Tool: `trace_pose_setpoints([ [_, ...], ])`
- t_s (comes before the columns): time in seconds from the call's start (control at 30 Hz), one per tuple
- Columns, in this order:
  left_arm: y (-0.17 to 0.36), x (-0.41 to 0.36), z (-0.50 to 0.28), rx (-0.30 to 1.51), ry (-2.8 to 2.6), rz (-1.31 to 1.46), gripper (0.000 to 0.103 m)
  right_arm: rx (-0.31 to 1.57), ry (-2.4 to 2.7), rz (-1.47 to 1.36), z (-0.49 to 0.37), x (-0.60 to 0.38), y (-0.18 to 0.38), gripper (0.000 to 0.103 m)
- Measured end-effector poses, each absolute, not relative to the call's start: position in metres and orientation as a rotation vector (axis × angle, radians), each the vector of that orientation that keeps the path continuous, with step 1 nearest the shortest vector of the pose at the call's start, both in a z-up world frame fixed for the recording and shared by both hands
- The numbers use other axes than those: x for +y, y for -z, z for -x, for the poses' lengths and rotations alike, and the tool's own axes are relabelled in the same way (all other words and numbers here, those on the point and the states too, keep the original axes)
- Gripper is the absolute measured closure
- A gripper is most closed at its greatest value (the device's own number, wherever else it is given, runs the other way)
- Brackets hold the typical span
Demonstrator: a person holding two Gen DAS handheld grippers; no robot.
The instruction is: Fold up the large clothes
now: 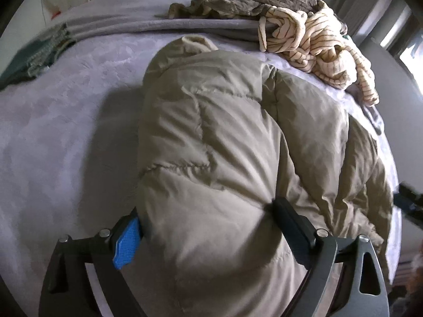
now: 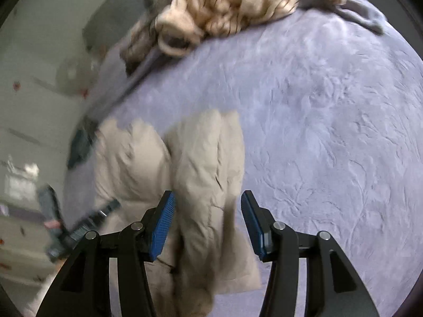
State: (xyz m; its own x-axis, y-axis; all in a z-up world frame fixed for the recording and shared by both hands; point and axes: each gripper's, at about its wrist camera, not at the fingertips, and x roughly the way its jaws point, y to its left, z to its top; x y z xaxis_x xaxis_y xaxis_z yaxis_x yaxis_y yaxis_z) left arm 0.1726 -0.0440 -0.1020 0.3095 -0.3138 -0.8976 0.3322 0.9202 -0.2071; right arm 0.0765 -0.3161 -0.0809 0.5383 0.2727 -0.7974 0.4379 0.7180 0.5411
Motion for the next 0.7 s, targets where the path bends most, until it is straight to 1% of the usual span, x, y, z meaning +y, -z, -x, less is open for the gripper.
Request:
trace_pose_setpoints([
  [0.1, 0.092, -0.041, -0.170, 1.164, 0.397, -0.040, 0.010, 0.978, 0.085, -0.824, -0.074, -0.314, 0.067, 0.047],
  [0.23, 0.062, -0.028, -0.167, 1.005, 0.354, -0.023, 0.010, 1.005, 0.011, -0.770, -0.087, -0.298, 0.064, 0.047],
  [0.27, 0.060, -0.026, -0.169, 0.994, 0.351, -0.019, 0.010, 1.009, 0.004, -0.751, -0.095, -0.292, 0.064, 0.047],
  [0.47, 0.089, -0.028, -0.195, 1.083, 0.306, 0.017, 0.010, 1.029, -0.018, -0.819, -0.142, -0.274, 0.095, 0.047],
  [0.5, 0.092, -0.030, -0.195, 1.089, 0.306, 0.023, 0.010, 1.032, -0.008, -0.810, -0.149, -0.272, 0.099, 0.056],
  [0.53, 0.095, -0.036, -0.194, 1.092, 0.317, 0.023, 0.010, 1.040, 0.022, -0.781, -0.156, -0.271, 0.103, 0.080],
  [0.57, 0.097, -0.041, -0.193, 1.093, 0.329, 0.013, 0.010, 1.066, 0.070, -0.744, -0.162, -0.271, 0.109, 0.088],
  [0.7, 0.100, -0.071, -0.184, 1.069, 0.347, -0.078, 0.010, 1.119, 0.162, -0.717, -0.167, -0.281, 0.132, 0.091],
])
